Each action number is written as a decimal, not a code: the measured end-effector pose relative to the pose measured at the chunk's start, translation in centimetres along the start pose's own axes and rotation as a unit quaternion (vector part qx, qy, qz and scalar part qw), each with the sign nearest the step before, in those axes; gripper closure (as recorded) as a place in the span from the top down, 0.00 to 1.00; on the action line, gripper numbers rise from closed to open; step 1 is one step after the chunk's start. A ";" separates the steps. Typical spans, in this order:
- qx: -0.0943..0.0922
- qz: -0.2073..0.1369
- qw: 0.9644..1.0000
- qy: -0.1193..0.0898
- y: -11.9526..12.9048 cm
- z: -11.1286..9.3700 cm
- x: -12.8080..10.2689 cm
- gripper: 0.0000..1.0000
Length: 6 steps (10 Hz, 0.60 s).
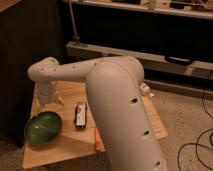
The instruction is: Drag the ceramic bowl in a circle
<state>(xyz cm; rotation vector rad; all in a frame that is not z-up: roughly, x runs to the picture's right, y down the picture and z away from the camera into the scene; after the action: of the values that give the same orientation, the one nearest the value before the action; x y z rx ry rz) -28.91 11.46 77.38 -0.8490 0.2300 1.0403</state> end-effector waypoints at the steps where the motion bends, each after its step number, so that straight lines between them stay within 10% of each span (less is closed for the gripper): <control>1: -0.004 0.005 1.000 0.002 -0.8 1.5 0.3 0.80; 6: -0.024 0.022 0.999 0.030 -3.0 6.1 1.5 0.69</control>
<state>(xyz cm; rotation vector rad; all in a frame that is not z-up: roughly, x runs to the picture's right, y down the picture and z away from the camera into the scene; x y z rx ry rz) -26.99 16.11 82.17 -0.9227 0.2765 1.0647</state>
